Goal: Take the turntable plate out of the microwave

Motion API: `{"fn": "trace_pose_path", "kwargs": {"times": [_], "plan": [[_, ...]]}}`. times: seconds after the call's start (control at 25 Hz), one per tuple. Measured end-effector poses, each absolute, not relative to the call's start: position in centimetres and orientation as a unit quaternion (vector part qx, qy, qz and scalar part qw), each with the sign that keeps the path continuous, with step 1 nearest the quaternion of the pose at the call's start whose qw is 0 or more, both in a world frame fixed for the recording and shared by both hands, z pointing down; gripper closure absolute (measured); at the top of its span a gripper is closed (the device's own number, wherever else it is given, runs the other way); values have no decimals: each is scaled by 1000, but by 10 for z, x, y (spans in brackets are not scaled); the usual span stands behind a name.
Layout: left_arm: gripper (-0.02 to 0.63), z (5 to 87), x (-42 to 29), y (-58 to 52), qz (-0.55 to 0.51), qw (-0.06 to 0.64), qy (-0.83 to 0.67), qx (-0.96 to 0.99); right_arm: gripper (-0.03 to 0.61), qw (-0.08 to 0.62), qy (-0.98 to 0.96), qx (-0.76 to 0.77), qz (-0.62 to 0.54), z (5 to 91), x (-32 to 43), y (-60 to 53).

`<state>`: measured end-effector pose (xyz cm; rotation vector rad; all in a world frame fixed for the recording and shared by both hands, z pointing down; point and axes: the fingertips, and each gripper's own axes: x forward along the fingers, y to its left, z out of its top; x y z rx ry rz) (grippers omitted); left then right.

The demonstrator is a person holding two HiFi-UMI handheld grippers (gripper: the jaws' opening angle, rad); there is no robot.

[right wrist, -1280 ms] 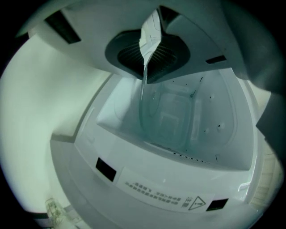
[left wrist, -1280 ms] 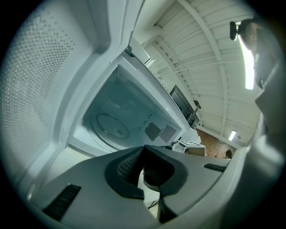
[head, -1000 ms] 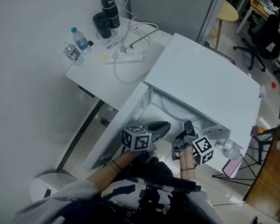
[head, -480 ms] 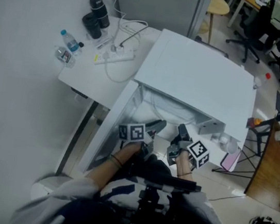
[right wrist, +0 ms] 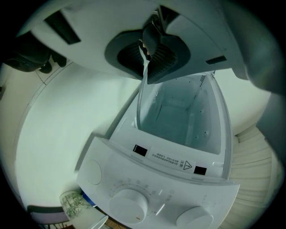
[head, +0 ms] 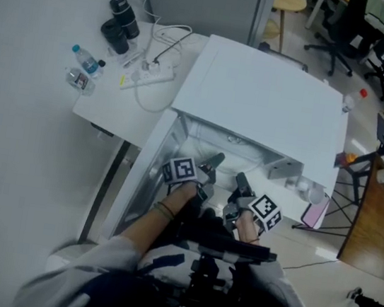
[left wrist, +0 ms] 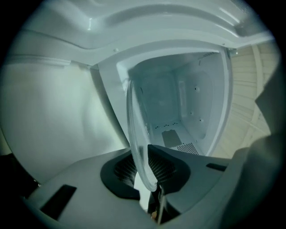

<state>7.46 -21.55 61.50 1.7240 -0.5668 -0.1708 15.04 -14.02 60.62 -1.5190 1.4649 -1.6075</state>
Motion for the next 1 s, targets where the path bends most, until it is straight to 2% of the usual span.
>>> {"fn": "trace_pose_path", "kwargs": {"times": [0.2, 0.36, 0.44, 0.52, 0.64, 0.72, 0.84, 1.0], "plan": [[580, 611, 74, -207, -110, 626, -217, 741, 528, 200, 587, -542, -567, 609, 147, -133], [589, 603, 71, -200, -132, 634, -196, 736, 502, 129, 688, -527, -483, 604, 142, -121], [592, 596, 69, -198, -142, 636, -191, 734, 496, 117, 723, -502, -460, 602, 138, -115], [594, 592, 66, -196, -145, 639, -192, 730, 435, 137, 724, -477, -479, 603, 139, -111], [594, 588, 65, -189, -148, 640, -187, 731, 382, 232, 705, -436, -510, 591, 145, -121], [594, 589, 61, -184, -145, 638, -189, 733, 365, 269, 704, -413, -511, 580, 145, -134], [594, 587, 58, -176, -143, 645, -190, 726, 362, 279, 705, -402, -513, 582, 144, -155], [594, 579, 58, -157, -160, 669, -166, 706, 362, 328, 682, -375, -536, 579, 143, -177]]}}
